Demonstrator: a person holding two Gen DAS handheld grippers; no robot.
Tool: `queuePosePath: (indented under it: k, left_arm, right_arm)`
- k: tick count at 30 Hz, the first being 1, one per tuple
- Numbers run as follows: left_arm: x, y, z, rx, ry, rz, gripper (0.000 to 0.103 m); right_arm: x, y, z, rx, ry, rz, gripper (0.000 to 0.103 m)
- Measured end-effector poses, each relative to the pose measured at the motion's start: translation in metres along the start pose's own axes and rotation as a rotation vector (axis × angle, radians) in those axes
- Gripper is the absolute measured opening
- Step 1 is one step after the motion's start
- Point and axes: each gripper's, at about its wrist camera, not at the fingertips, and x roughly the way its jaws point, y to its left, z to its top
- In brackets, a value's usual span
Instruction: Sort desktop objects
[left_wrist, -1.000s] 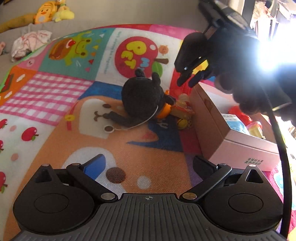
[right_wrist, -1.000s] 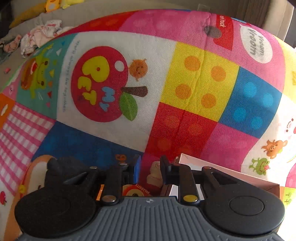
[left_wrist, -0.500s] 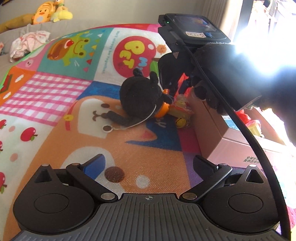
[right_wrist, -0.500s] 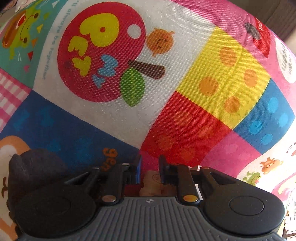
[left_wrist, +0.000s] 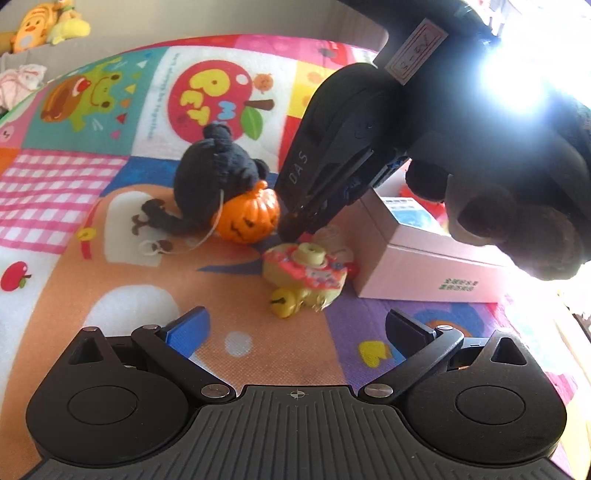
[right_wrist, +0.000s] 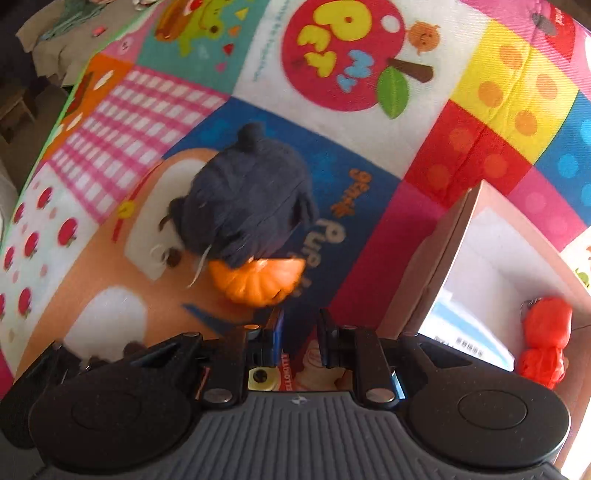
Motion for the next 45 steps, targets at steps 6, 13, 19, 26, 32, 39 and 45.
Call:
queuePosePath:
  k: [6,13,19,26,32,39,45]
  left_arm:
    - [-0.01,-0.017,-0.006,0.107,0.019,-0.097,0.103]
    - [-0.024,-0.039,-0.025,0.194,0.043,-0.19,0.103]
    - [-0.026,-0.047,-0.037,0.196,0.076,-0.157,0.103]
    - [-0.018,-0.059,-0.033,0.176,0.101,-0.108,0.103]
    - [-0.012,-0.081,-0.031,0.165,0.15,-0.165,0.103]
    - [-0.004,-0.113,-0.031,0.214,0.183,-0.202,0.103]
    - [-0.007,-0.119,-0.026,0.252,0.147,-0.106,0.103]
  right_arm:
    - [-0.025,0.017,-0.051,-0.017,-0.065,0.067,0.018]
    - [-0.034,0.002,-0.11,-0.047,-0.203,-0.142,0.019]
    - [-0.061,-0.028,-0.169,0.051,-0.412,-0.304,0.052]
    - [-0.055,-0.062,-0.226,0.274,-0.441,-0.289,0.091]
    - [-0.037,-0.09,-0.26,0.48,-0.401,-0.257,0.103]
    - [-0.034,-0.089,-0.27,0.491,-0.439,-0.261,0.103]
    - [-0.032,-0.088,-0.269,0.486,-0.439,-0.268,0.103]
